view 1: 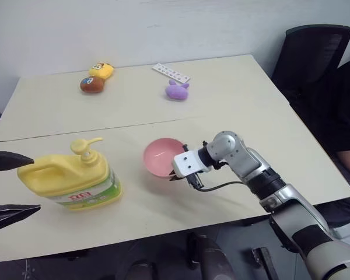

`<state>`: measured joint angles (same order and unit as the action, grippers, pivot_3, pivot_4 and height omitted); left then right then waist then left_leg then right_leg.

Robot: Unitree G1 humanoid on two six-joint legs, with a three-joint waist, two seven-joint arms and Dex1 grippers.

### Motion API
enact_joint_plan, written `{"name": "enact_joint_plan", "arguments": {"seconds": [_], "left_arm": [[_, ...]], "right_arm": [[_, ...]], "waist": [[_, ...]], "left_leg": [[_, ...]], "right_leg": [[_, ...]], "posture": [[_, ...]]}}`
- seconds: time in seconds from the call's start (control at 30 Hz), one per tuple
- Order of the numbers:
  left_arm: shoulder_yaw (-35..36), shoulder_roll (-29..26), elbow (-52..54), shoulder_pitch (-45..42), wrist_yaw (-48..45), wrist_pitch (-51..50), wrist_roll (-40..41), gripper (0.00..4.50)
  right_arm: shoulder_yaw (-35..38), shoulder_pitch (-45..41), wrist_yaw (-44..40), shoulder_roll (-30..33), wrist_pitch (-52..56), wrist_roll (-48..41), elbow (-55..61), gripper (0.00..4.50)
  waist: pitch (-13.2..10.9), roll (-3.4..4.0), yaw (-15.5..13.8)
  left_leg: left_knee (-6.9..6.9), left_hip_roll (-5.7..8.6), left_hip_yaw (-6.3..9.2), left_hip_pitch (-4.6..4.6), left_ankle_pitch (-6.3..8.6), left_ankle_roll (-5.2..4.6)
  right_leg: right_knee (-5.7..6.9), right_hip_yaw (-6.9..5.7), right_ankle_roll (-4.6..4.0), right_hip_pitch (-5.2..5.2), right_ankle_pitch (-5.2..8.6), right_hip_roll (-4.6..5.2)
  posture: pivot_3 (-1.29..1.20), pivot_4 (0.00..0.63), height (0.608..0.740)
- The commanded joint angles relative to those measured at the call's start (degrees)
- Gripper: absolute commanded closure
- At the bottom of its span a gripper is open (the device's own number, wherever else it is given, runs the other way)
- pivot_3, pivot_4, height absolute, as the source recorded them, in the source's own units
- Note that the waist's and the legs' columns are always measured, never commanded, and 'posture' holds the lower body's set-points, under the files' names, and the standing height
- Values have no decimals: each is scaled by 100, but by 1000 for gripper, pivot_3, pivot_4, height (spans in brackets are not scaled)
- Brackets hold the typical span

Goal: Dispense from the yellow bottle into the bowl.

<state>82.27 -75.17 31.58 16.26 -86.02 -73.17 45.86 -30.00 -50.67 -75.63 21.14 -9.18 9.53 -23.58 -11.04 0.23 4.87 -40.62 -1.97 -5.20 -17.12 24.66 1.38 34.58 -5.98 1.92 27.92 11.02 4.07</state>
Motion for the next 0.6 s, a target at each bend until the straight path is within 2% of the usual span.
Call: {"name": "enact_joint_plan", "arguments": {"seconds": [0.03, 0.1, 0.13, 0.17, 0.33, 0.5, 0.53, 0.6], "left_arm": [[347, -46, -21, 107, -417, 81, -95, 32], [391, -44, -17, 158, -400, 104, -73, 32], [397, -41, -17, 170, -383, 114, -49, 0], [396, -36, -17, 183, -371, 127, -27, 0], [328, -3, -110, 196, -294, 243, 13, 0], [393, 64, -338, 208, -241, 279, -14, 0], [446, 106, -427, 273, -270, 327, -88, 0], [576, 228, -585, 472, -346, 468, -274, 0]], "right_arm": [[-57, 96, 233, -118, -288, 86, -81, 4500], [-112, 167, 297, -113, -427, 163, -150, 4500], [-118, 190, 280, -111, -403, 163, -160, 3887], [-111, 203, 264, -108, -377, 153, -151, 3684], [170, 177, -67, 118, 145, -174, 321, 1938], [873, -122, -967, 803, 1982, -1297, 1516, 242], [1094, -301, -1237, 1048, 2459, -1644, 1659, 36], [1358, -698, -1601, 1715, 3214, -2458, 1772, 36]], "waist": [[0, 0, 3], [0, 0, 2], [0, 0, 1], [0, 0, 1], [0, 0, -4], [-1, 0, -30], [-1, -1, -32], [-9, 8, -41]], "left_leg": [[2, -1, 0, 0, 0, 0], [5, -3, 0, 0, -1, 2], [5, -3, 2, 1, -1, 2], [5, -4, 4, 1, -1, 2], [5, -4, 5, 1, -1, 1], [5, -4, 10, 0, -1, 0], [5, -4, 12, 1, -1, 0], [5, -5, 12, 1, 0, -1]], "right_leg": [[0, 1, -1, 0, 0, 0], [-1, 1, -3, 1, 2, -1], [-2, 1, -4, 1, 2, -1], [-3, 0, -4, 1, 2, -1], [-3, 1, -4, 1, 2, -1], [-10, -1, -3, 1, 2, -1], [-11, -3, -3, 1, 1, -1], [-12, -7, -3, 1, 1, -3]], "posture": [[0, 150, 740], [0, 150, 740], [0, 150, 740], [0, 150, 740], [0, 150, 740], [0, 150, 740], [0, 150, 740], [0, 150, 740]]}}
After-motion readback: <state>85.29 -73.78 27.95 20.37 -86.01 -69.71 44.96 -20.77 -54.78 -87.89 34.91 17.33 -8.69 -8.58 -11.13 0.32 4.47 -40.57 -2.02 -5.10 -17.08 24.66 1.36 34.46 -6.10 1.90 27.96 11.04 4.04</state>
